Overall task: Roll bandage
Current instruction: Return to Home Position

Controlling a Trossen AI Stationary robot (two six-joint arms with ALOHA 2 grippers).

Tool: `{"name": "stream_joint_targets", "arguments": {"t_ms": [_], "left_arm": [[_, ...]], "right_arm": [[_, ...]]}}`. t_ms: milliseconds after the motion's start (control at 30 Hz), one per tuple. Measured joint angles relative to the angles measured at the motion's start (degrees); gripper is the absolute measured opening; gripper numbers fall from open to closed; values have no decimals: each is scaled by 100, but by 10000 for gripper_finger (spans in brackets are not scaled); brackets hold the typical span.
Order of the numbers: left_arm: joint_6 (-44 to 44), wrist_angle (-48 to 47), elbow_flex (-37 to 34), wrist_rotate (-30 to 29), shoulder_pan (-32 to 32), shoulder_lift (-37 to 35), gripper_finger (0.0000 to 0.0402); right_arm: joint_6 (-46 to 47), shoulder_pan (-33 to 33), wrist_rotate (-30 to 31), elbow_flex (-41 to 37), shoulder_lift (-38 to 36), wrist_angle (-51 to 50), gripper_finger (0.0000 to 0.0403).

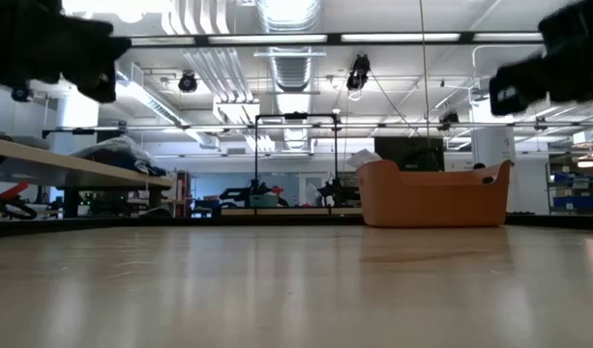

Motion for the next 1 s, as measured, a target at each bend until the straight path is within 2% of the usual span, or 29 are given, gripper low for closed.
{"name": "stream_joint_targets", "arguments": {"t_ms": [67,133,267,467,533,633,767,800,833,933,1000], "left_arm": [[-49,-274,16,4,0,-4,114],[-59,-177,-18,13,-1,29,114],[-45,-65,-18,22,1,48,114],[46,-179,-22,24,1,9,114],[19,-248,-25,24,1,19,114],[-251,-253,8,25,0,-10,114],[-167,-490,28,65,-1,-216,114],[-174,-546,28,196,2,-303,114],[-179,-583,28,583,23,-413,114],[-285,-534,28,2427,193,-813,114],[-297,-544,23,2724,387,-1119,114]], "right_arm": [[247,0,99,-341,56,446,0],[432,-1,251,-337,326,692,0],[145,-2,401,-337,693,1019,0],[52,-4,1857,-346,1072,923,0],[338,-2,2039,-348,1223,797,0],[576,-2,1830,-341,1394,806,0],[193,0,751,-158,1438,968,0],[164,2,570,-71,1436,963,0],[166,2,499,24,1434,926,0],[112,-2,591,225,1433,922,0],[-21,-1,711,255,1465,904,0]]}}
